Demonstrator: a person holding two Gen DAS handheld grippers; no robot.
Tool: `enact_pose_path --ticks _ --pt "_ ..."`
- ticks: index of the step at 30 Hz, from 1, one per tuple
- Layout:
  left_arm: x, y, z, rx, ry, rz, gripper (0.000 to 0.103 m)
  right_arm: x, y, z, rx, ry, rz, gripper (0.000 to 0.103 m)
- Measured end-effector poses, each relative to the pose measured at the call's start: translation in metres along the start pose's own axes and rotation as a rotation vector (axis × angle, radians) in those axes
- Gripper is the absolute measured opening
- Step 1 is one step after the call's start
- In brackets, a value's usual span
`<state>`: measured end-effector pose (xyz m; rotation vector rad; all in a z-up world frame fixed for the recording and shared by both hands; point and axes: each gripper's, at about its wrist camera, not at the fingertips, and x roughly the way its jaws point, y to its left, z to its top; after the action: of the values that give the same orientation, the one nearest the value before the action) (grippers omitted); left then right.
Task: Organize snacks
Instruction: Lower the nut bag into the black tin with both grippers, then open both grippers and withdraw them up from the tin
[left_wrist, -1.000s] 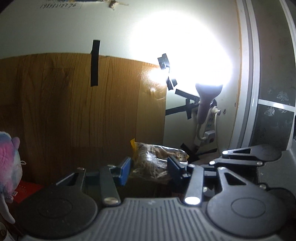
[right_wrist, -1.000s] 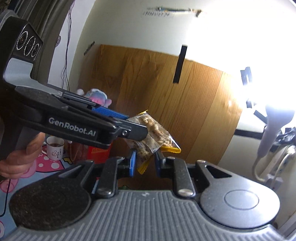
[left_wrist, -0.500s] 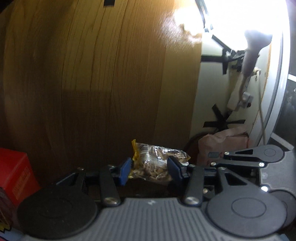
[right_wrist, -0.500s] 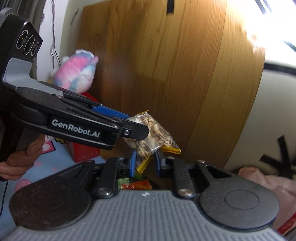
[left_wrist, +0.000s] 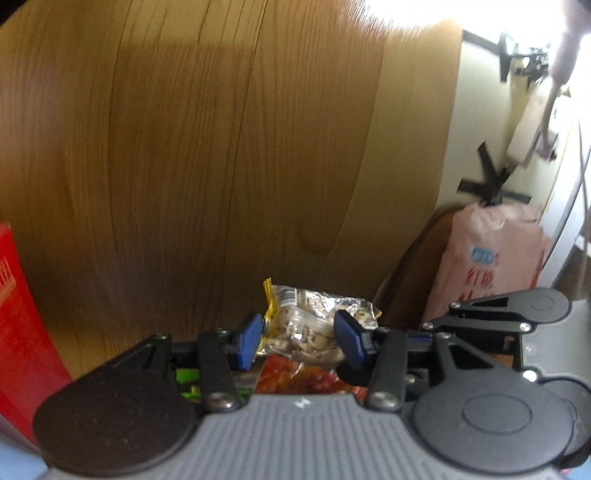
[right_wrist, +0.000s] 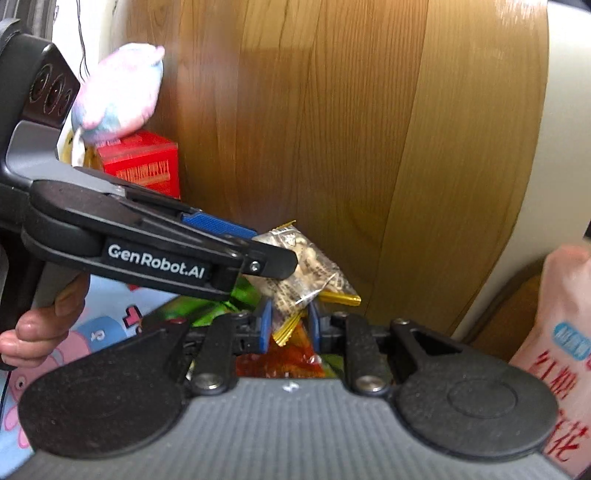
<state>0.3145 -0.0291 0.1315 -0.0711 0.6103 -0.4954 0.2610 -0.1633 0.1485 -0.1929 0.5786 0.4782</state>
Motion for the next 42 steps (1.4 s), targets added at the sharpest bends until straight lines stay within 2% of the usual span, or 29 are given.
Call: enact_pose_path --ticks 5,12,16,26,36,40,41,42 --pt "0.022 0.008 -0.012 -0.018 0.049 0.009 0.044 0.024 -0.002 -0.010 0.002 0.054 0.012 0.024" --pt "0.038 0.010 -0.024 -0.007 0.076 0.035 0.044 0.042 -0.008 -0.017 0.014 0.097 0.027 0.024" --pt "0.040 0.008 -0.026 0.017 0.063 0.076 0.048 0.049 -0.010 -0.018 0.033 0.089 0.036 0.024" --pt "0.042 0.010 -0.031 0.018 0.059 0.118 0.050 0.051 -0.009 -0.024 0.061 0.076 0.042 0.025" --pt "0.043 0.015 -0.033 0.010 0.052 0.161 0.067 0.048 -0.011 -0.033 0.078 0.048 0.035 0.027" --pt "0.046 0.017 -0.033 0.005 0.054 0.190 0.079 0.049 -0.010 -0.035 0.087 0.035 0.020 0.033" --pt "0.045 0.017 -0.034 0.007 0.054 0.193 0.079 0.049 -0.009 -0.035 0.084 0.031 0.013 0.037" --pt "0.042 0.017 -0.034 0.010 0.054 0.197 0.079 0.048 -0.007 -0.036 0.083 0.027 0.002 0.049"
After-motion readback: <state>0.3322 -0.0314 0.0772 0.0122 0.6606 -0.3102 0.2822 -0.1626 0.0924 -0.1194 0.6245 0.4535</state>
